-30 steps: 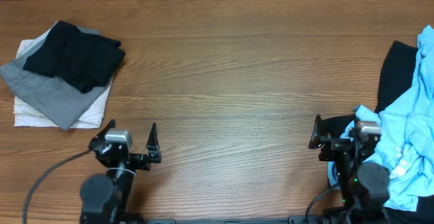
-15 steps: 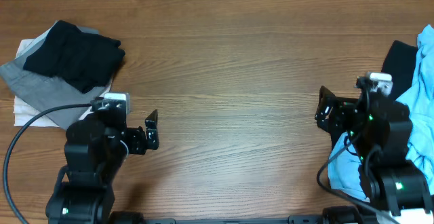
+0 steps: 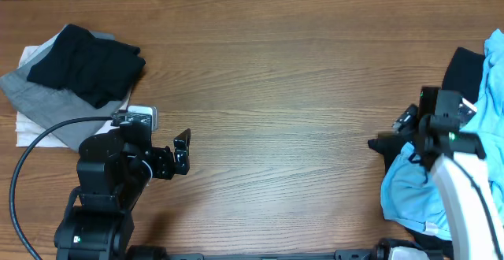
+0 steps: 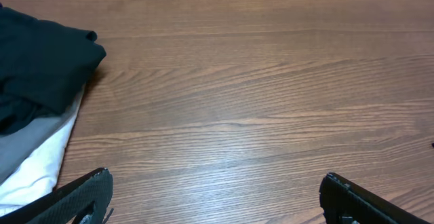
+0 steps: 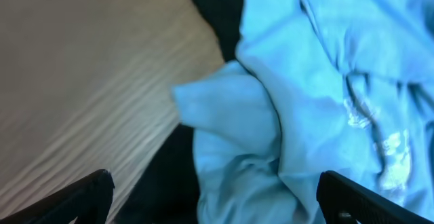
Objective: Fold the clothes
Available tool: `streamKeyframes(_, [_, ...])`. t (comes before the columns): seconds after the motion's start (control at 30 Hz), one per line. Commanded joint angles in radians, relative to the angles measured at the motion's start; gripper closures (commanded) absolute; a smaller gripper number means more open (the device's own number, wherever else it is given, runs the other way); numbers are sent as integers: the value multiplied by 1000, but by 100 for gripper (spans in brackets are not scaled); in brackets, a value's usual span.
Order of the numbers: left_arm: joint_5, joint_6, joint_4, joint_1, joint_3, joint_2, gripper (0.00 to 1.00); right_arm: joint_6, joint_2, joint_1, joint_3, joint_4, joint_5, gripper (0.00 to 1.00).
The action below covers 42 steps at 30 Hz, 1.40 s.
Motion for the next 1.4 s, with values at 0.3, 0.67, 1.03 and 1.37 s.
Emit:
streamKeyframes(0.3, [18, -14, 10, 0, 26, -2, 5, 56, 297, -46, 21, 161, -35, 11])
streamKeyframes(0.67, [18, -14, 13, 0, 26, -2, 8, 64, 319, -98, 21, 171, -35, 85])
streamKeyframes(1.03, [17, -14, 15, 0, 26, -2, 9, 82, 267, -129, 52, 104, -39, 96])
streamKeyframes(1.37, [17, -14, 21, 0, 26, -2, 10, -198, 79, -127, 384, -113, -481, 96])
